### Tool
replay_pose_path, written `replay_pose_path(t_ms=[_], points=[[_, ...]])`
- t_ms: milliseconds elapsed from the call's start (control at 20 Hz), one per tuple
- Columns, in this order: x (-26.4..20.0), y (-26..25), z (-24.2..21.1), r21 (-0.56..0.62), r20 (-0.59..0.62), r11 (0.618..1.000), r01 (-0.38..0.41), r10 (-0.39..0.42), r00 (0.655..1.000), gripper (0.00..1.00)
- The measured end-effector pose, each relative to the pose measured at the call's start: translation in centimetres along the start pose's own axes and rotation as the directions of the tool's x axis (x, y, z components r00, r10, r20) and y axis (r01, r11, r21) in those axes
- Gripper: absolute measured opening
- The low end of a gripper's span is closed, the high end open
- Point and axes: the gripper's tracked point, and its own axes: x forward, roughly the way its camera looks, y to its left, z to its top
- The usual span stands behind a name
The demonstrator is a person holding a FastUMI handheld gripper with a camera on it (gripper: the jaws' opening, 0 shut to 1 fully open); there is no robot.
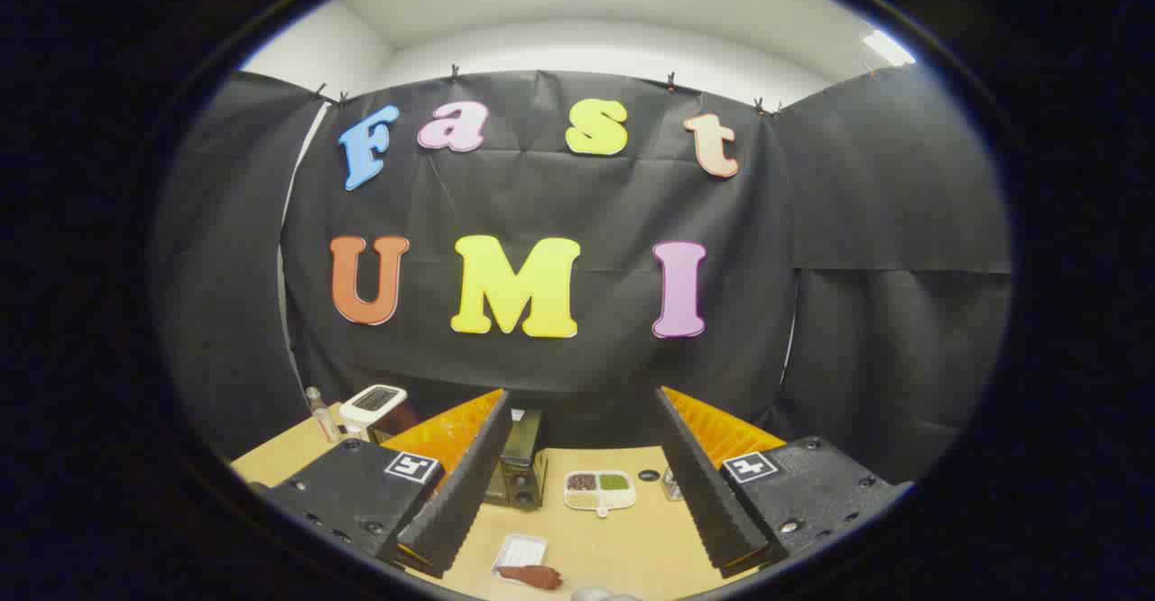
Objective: Open the toaster oven, put the food inside, and close the toaster oven door.
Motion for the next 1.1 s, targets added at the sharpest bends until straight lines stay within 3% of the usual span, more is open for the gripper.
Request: replay_pose_path(t_ms=[550, 1100], points=[[1.0, -0.4, -0.5, 0.017, -0.016, 1.000, 0.025, -0.025, 1.000, 0.99], [4.5, 4.8, -2.1, 0.039, -0.017, 0.999, 0.036, -0.035, 0.999, 0.99]])
